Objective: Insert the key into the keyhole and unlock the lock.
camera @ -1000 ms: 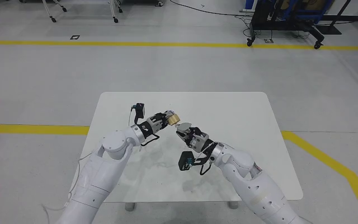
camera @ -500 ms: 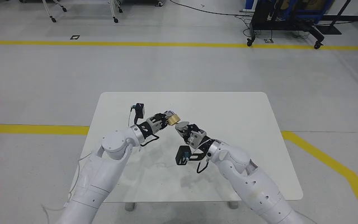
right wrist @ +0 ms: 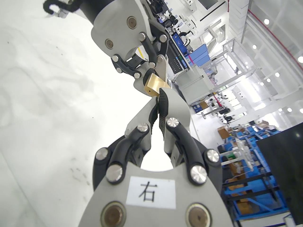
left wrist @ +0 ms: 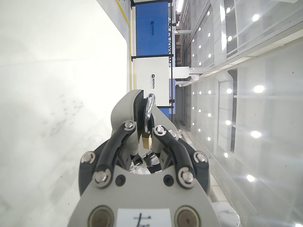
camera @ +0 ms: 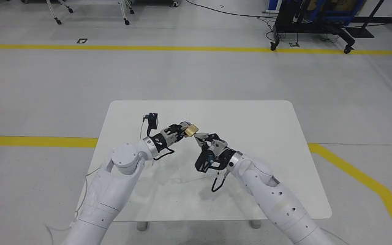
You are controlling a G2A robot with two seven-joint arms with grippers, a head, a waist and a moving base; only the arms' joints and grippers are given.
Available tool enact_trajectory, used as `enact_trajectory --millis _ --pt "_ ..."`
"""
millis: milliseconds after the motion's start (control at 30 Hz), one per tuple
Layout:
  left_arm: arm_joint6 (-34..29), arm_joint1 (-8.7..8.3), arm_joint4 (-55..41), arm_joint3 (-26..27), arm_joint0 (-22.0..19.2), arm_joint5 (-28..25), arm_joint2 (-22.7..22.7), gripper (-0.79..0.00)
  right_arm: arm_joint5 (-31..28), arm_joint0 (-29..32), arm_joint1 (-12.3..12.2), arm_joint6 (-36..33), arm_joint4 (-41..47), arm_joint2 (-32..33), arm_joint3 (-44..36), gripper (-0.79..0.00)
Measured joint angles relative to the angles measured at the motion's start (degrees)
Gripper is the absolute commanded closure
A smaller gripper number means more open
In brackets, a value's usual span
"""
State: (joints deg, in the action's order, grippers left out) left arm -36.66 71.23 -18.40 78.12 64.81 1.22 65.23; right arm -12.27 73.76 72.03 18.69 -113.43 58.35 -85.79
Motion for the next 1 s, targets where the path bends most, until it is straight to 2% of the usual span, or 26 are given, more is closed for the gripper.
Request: enact_trajectory --millis 267,400,467,500,533,767,900,933,967,1000 --pt "0.30 -0.05 0.21 0.04 0.16 -0.52 0.39 0.000 -6.61 -1.83 0.32 6.13 12.80 1.49 5.68 0.000" --pt "0.45 -0.07 0.39 0.20 0.29 -0.61 0.50 0.000 -7.89 -2.60 0.25 8.13 13.27 1.52 7.03 0.000" --pt "0.61 -0.07 0.44 0.28 0.38 -0.77 0.54 0.000 -8.00 -2.66 0.13 8.79 11.88 1.32 6.76 -0.185" --pt "0.67 -0.06 0.44 0.30 0.41 -0.77 0.54 0.000 -7.98 -2.67 0.05 9.01 11.08 1.27 6.60 -0.308" --pt "0.70 -0.06 0.42 0.31 0.44 -0.74 0.54 0.000 -7.73 -2.65 -0.04 9.02 10.06 1.24 6.40 -0.345" --pt "1.18 0.00 0.61 0.20 0.31 0.08 0.42 0.000 -3.05 -0.30 -0.89 7.73 3.30 2.44 3.11 -0.372" --pt "2.09 0.17 1.96 -0.27 -0.34 1.62 -0.53 0.000 -2.16 1.92 -1.64 9.81 5.21 5.94 2.34 -0.382" --pt "2.27 0.21 2.52 -0.47 -0.62 2.24 -0.86 0.000 -2.11 2.50 -1.86 10.62 5.79 7.00 2.20 -0.496" --pt "3.06 0.26 3.95 -0.72 -1.11 3.18 -1.44 0.000 -1.99 3.35 -2.18 11.68 6.50 8.56 1.98 -0.548" --pt "4.01 0.30 5.70 -0.79 -1.41 3.84 -2.02 0.000 -1.84 3.97 -2.39 12.28 6.91 9.75 1.82 -0.785"
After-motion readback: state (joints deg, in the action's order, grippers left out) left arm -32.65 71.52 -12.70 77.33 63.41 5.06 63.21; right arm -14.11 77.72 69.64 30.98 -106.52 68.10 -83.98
